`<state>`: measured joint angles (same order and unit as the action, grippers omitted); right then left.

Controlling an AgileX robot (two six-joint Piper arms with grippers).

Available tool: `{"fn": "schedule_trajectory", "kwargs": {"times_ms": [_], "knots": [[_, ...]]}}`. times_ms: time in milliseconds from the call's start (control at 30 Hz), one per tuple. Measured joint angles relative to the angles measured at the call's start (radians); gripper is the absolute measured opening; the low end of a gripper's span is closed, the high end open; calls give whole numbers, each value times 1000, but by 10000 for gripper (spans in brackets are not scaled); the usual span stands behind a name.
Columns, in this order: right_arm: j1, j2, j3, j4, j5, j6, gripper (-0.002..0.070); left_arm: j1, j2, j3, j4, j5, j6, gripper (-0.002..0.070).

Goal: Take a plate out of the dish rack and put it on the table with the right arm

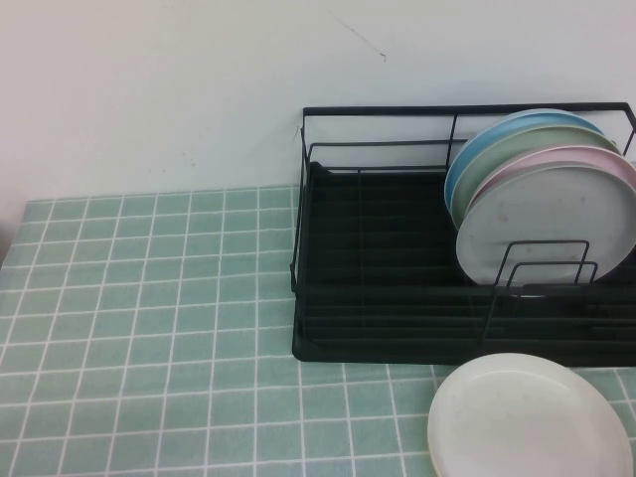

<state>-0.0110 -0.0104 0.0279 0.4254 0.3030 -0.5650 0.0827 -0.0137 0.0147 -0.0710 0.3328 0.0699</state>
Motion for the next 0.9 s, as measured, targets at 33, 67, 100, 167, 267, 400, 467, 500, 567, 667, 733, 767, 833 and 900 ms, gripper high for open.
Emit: {"fn": "schedule_trajectory", "kwargs": {"times_ms": [33,67,100,167,267,400,467,500,567,667,733,767,833,900], "knots": [[0,0,0,0,0,0,-2,0,0,0,0,0,0,-3],[0,0,0,0,0,0,-2,0,0,0,0,0,0,-3],[0,0,0,0,0,0,-2,0,0,0,0,0,0,-3],[0,0,0,0,0,0,-2,0,0,0,0,0,0,-3],[0,0,0,0,0,0,-2,0,0,0,0,0,0,-3],[0,0,0,0,0,0,-2,0,0,0,0,0,0,-3],[0,0,0,0,0,0,-2,0,0,0,0,0,0,-3],[0,0,0,0,0,0,-2,0,0,0,0,0,0,-3],[0,0,0,0,0,0,-2,0,0,0,0,0,0,-3],[0,0,0,2,0,0,-2,0,0,0,0,0,0,-3],[0,0,0,25,-11,0,-2,0,0,0,0,0,0,-3],[0,0,0,45,-26,0,-2,0,0,0,0,0,0,-3],[0,0,0,84,-63,0,-2,0,0,0,0,0,0,-3],[0,0,0,128,-83,0,-2,0,0,0,0,0,0,-3]]}}
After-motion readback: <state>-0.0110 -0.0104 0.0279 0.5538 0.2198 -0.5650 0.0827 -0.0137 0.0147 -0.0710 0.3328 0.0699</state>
